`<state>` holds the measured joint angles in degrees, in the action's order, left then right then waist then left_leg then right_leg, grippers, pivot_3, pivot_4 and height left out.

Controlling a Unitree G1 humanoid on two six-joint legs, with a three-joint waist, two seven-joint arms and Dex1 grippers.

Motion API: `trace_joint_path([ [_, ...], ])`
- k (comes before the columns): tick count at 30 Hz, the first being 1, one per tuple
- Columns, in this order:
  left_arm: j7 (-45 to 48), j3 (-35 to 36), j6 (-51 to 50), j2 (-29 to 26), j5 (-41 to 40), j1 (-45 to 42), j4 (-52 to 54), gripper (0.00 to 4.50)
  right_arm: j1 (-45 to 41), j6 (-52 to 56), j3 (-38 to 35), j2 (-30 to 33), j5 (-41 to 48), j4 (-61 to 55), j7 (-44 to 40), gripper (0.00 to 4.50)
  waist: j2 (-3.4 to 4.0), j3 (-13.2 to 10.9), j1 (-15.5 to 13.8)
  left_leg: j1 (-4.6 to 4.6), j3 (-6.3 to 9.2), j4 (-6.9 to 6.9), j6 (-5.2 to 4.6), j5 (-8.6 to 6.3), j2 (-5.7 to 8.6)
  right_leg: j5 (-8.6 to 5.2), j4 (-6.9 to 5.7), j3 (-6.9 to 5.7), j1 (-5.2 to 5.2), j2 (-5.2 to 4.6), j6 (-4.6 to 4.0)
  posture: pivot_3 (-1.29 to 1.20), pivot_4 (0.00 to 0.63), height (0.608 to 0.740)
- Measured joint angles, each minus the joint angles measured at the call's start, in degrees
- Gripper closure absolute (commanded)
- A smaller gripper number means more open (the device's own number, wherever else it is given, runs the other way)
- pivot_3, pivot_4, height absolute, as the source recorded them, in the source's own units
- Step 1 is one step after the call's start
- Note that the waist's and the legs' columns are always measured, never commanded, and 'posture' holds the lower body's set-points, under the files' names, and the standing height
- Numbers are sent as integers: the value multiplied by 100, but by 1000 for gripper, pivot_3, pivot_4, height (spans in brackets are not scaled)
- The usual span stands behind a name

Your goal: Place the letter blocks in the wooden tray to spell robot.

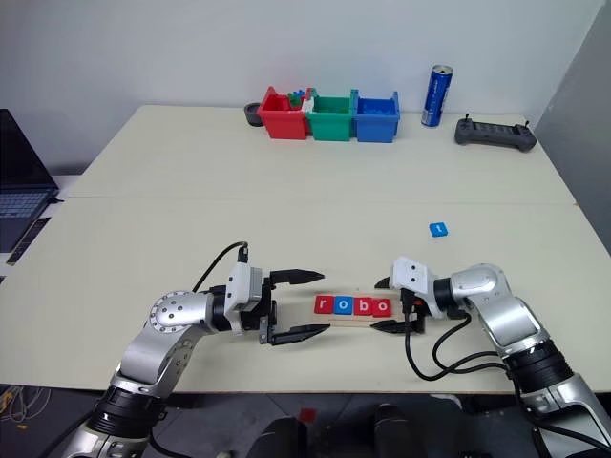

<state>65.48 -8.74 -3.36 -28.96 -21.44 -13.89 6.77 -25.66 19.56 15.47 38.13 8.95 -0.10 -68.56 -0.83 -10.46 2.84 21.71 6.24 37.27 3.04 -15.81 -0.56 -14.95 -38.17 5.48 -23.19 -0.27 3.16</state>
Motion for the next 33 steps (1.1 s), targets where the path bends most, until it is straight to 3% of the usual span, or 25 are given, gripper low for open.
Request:
trace_joint_path([
  [7,20,0,3,3,1,-32,-4,0,2,541,-406,204,328,-616,128,41,0,0,-8,1,1,-1,0,0,0,0,1,-1,0,0,0,0,150,740],
  [9,24,0,4,7,1,-45,-9,0,79,603,-419,229,371,-712,156,395,0,0,-8,1,0,-1,0,0,0,0,2,0,0,0,0,0,150,740],
  [21,46,-3,9,13,1,-61,-17,0,736,975,-519,410,708,-1574,260,4471,0,0,-8,1,-1,0,0,0,-1,0,2,0,0,2,1,0,150,740],
  [33,33,-2,0,6,0,-42,-14,0,931,699,-57,325,321,-1488,548,4471,-1,0,-11,1,-1,0,0,0,-1,0,3,1,0,2,1,0,150,740],
])
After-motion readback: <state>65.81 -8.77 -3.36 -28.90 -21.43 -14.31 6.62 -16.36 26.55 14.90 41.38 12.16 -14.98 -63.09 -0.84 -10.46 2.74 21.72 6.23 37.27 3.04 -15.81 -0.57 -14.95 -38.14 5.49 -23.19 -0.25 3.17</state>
